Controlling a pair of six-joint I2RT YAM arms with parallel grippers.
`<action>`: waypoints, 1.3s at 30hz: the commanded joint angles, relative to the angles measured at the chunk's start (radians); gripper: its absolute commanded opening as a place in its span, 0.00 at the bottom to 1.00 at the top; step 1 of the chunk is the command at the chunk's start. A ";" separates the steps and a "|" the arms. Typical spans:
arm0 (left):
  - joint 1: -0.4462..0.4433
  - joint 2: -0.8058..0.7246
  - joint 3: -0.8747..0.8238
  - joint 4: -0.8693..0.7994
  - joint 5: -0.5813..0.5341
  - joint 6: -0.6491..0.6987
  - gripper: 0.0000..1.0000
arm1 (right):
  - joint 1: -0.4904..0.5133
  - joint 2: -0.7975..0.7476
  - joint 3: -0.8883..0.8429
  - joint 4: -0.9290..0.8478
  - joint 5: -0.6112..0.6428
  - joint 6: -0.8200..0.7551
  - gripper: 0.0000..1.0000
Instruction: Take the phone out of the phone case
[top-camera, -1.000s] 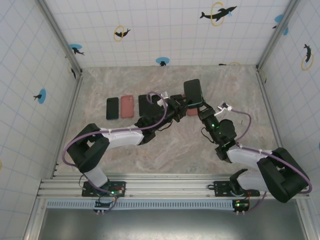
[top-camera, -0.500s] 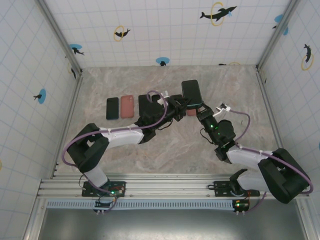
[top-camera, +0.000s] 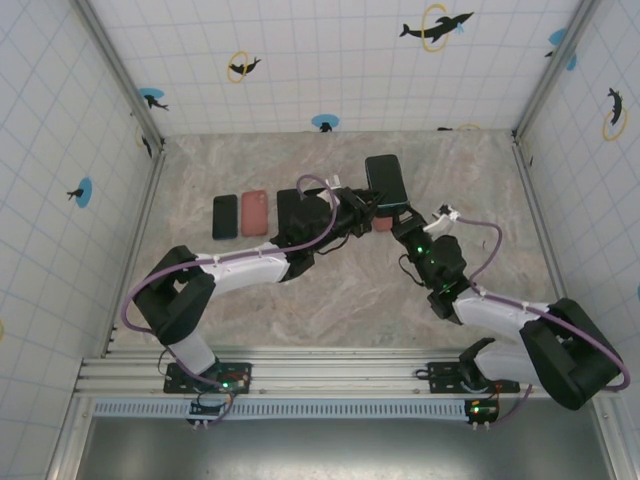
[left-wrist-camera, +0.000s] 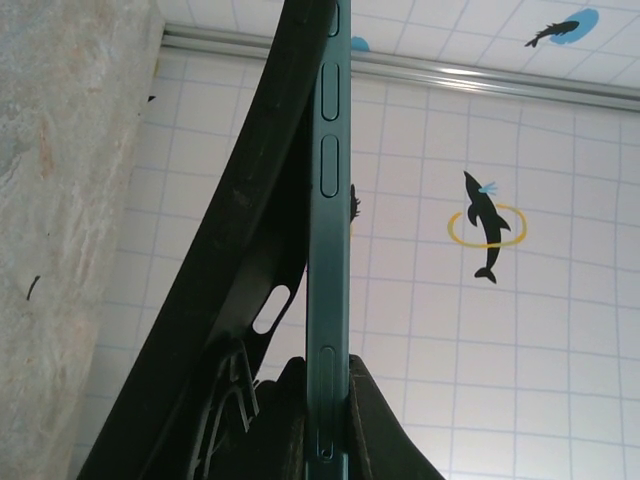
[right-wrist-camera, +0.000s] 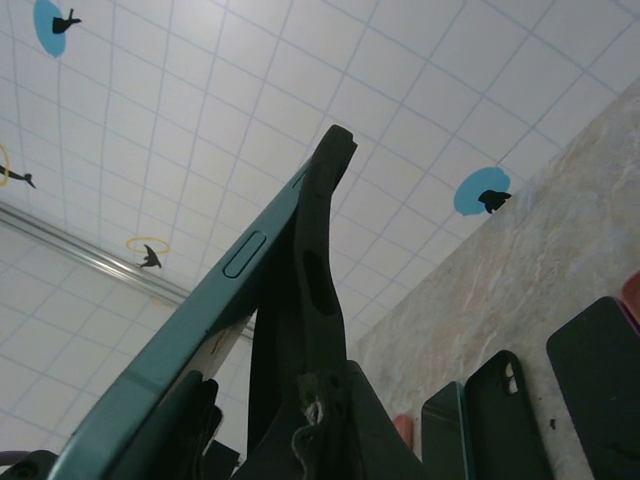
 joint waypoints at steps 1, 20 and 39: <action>-0.006 -0.035 0.057 0.086 0.012 0.022 0.01 | -0.010 0.016 0.014 -0.098 0.101 -0.075 0.00; 0.033 -0.065 0.015 0.073 0.047 0.025 0.00 | -0.071 -0.048 -0.004 -0.095 0.071 -0.116 0.00; -0.015 0.041 0.174 0.068 0.077 0.014 0.00 | 0.069 0.040 0.095 -0.244 0.321 -0.106 0.00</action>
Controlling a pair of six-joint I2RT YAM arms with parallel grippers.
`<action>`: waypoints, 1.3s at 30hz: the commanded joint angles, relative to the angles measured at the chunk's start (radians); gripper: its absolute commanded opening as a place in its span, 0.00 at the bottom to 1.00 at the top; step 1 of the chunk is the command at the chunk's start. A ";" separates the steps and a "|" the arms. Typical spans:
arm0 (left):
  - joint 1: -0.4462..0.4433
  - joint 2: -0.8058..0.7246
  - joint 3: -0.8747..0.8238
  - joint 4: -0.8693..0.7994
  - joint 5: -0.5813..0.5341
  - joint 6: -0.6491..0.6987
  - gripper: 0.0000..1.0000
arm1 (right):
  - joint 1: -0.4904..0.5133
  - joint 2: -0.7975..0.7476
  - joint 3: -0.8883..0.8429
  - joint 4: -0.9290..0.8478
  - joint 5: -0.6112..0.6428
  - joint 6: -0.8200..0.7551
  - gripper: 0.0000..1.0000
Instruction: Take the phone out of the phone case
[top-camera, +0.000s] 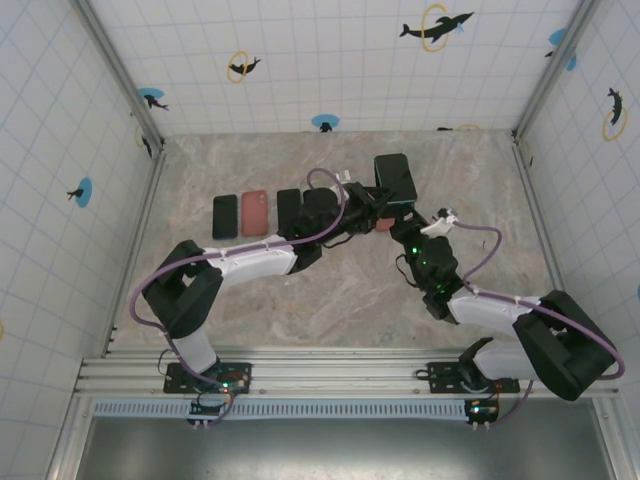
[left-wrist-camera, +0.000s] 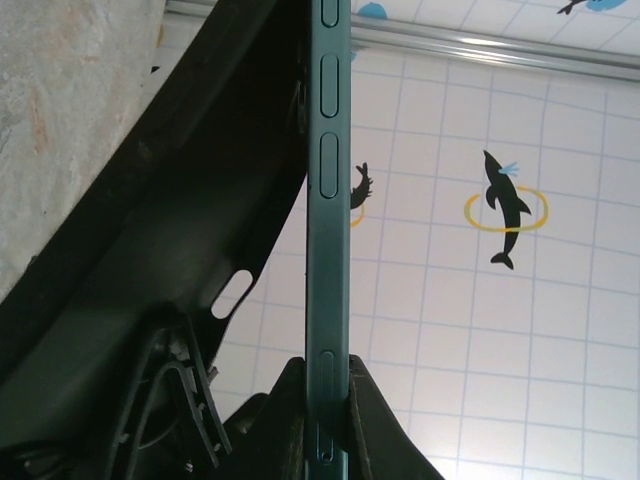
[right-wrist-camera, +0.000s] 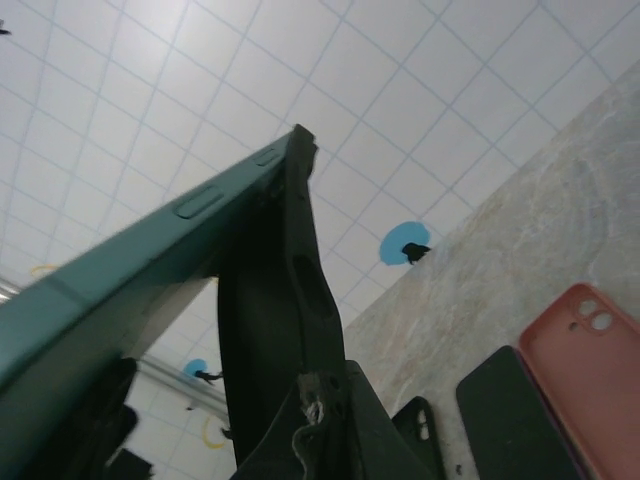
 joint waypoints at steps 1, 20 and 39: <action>-0.017 -0.016 0.072 0.137 0.013 0.015 0.00 | 0.017 -0.010 0.100 -0.289 0.130 0.013 0.00; 0.008 -0.011 0.059 0.078 0.062 0.080 0.01 | -0.039 -0.055 -0.001 -0.140 0.018 -0.041 0.00; 0.016 0.340 0.321 -0.040 0.124 0.235 0.03 | -0.599 -0.275 -0.005 -0.565 -0.382 -0.220 0.00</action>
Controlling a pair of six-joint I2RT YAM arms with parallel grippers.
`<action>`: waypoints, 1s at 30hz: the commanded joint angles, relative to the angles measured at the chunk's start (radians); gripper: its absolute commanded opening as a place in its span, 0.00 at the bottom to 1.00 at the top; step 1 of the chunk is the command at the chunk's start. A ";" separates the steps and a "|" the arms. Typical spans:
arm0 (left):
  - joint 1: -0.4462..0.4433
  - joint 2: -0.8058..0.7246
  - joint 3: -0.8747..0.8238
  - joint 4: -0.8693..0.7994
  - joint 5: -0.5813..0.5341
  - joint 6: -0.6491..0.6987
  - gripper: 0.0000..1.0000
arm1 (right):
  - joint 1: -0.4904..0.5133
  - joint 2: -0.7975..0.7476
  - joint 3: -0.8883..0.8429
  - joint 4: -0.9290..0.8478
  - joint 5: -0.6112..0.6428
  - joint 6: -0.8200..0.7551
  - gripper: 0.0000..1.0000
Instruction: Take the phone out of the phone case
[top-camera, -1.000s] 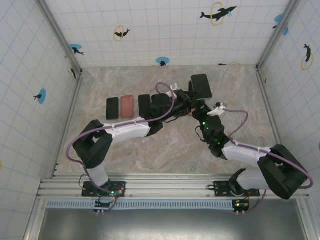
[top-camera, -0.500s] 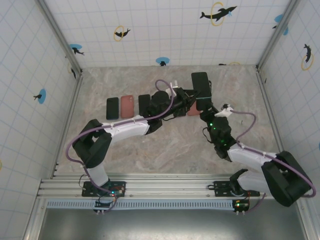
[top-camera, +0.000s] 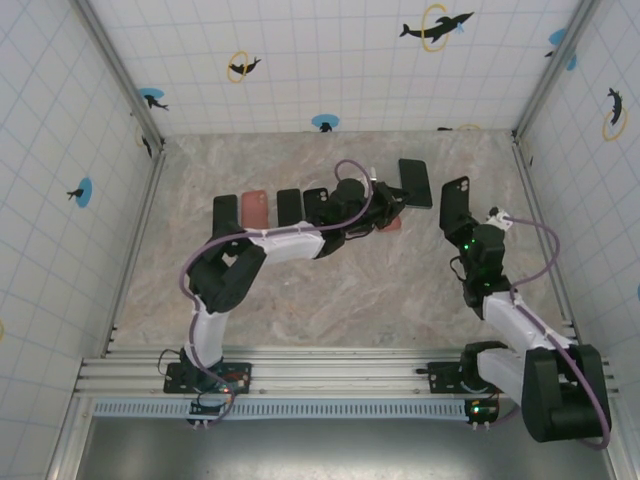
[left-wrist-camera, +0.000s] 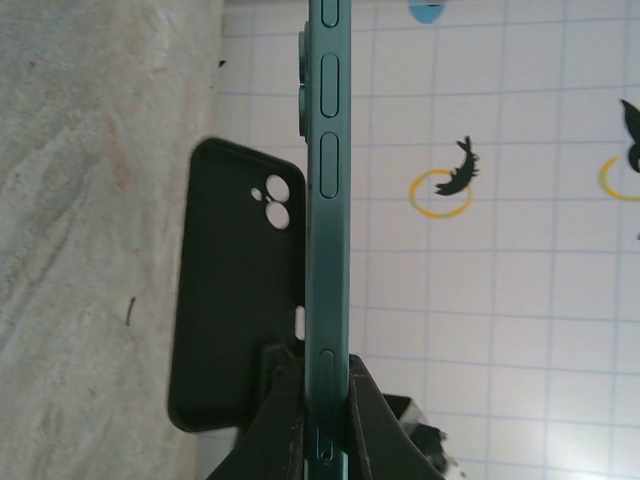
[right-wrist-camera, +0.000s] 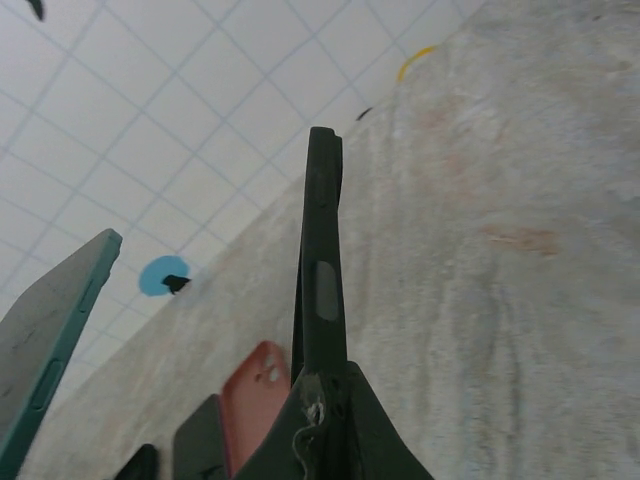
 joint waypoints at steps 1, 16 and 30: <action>-0.004 0.054 0.074 0.043 0.022 0.032 0.03 | -0.055 -0.040 0.022 -0.059 -0.039 -0.035 0.00; -0.015 0.367 0.335 -0.021 0.033 -0.002 0.07 | -0.178 -0.057 -0.028 -0.037 -0.117 0.029 0.00; -0.013 0.518 0.518 -0.157 0.026 -0.018 0.09 | -0.205 -0.033 -0.031 -0.016 -0.171 0.050 0.00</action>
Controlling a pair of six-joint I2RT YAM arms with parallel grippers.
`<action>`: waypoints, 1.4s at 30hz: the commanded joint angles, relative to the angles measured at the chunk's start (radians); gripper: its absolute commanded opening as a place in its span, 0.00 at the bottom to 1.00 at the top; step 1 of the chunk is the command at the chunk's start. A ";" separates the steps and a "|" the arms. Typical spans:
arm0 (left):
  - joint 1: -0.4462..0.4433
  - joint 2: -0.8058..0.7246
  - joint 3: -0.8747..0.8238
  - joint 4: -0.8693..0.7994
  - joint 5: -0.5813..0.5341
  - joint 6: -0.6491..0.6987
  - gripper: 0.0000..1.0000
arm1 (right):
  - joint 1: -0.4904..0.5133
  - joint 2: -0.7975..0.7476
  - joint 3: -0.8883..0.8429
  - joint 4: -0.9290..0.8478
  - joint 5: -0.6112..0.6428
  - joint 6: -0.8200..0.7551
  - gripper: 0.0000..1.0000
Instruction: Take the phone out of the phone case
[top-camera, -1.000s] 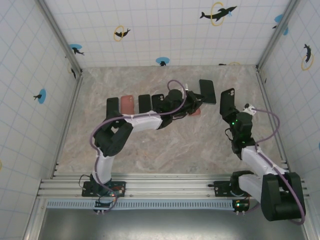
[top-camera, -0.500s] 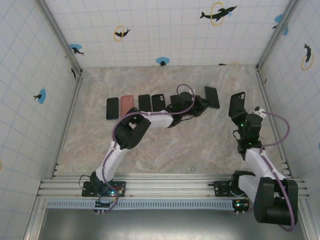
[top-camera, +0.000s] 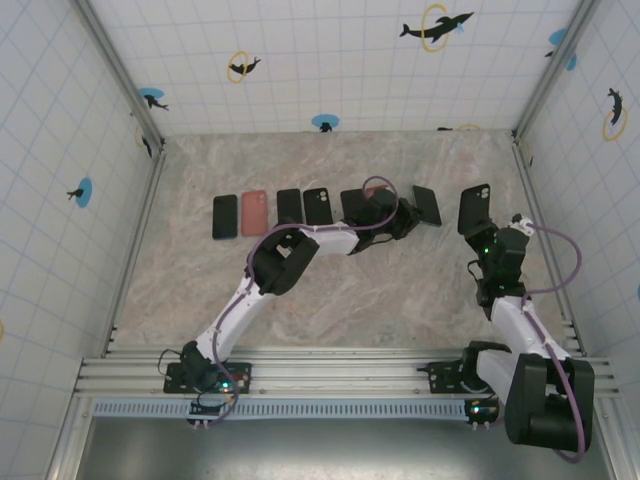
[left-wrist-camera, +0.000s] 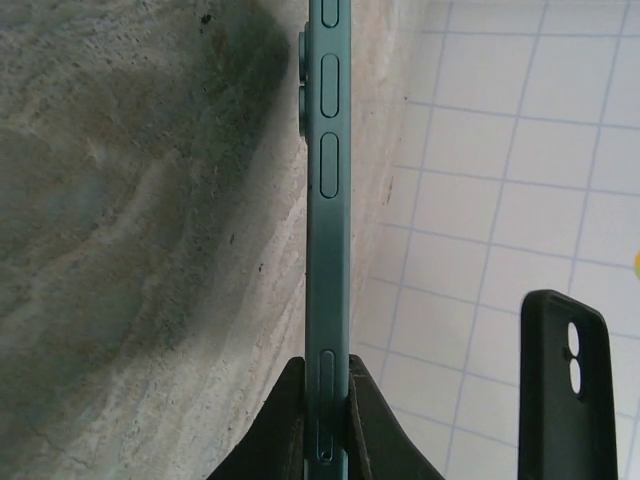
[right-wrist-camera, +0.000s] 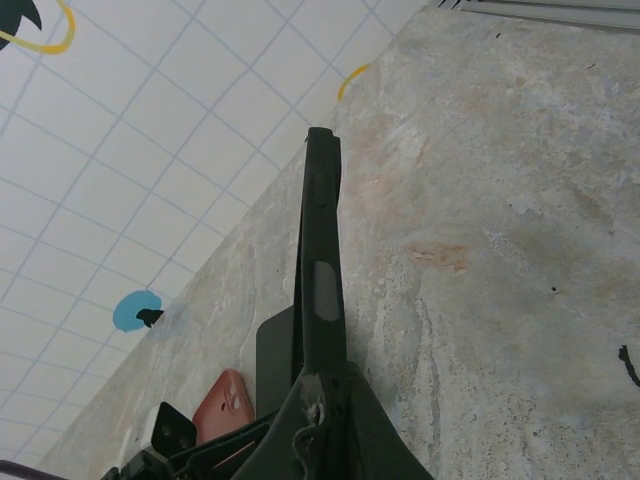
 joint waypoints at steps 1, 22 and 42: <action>-0.003 0.019 0.074 -0.003 0.006 -0.007 0.09 | -0.007 0.013 -0.015 0.046 -0.033 0.017 0.00; 0.023 0.079 0.216 -0.197 0.006 0.054 0.19 | -0.008 0.054 -0.016 0.044 -0.042 -0.004 0.00; 0.025 0.063 0.238 -0.291 0.023 0.131 0.30 | -0.007 0.163 -0.026 0.111 -0.084 -0.014 0.00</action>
